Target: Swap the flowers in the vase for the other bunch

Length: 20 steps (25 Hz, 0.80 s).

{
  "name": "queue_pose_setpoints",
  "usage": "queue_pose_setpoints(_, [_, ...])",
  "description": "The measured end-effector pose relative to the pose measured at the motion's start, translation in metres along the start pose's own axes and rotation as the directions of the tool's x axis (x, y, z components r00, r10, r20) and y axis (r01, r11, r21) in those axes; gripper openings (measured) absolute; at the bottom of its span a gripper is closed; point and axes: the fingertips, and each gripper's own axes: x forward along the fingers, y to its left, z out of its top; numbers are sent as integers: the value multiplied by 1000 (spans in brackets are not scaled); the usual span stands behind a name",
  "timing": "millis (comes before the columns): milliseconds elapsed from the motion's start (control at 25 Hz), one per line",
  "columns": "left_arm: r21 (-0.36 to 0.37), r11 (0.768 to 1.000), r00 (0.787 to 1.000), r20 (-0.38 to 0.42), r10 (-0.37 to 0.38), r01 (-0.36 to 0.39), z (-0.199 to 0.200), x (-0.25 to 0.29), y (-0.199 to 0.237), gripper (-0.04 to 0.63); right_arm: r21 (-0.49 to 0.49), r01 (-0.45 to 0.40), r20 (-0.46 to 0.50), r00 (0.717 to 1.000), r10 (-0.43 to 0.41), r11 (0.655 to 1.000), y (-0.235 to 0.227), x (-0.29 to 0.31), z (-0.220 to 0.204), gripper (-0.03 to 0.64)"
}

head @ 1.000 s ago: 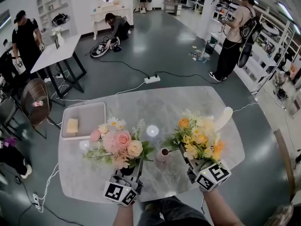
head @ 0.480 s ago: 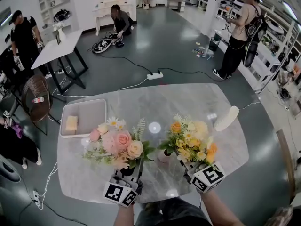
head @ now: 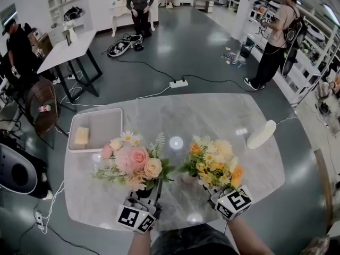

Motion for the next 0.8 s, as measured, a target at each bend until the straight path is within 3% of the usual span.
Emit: queue_pose_setpoints(800, [6,1000,1000,15,3,-3,-5,0,10,67,9,-51,19,999,51,999,9,5,-14,140])
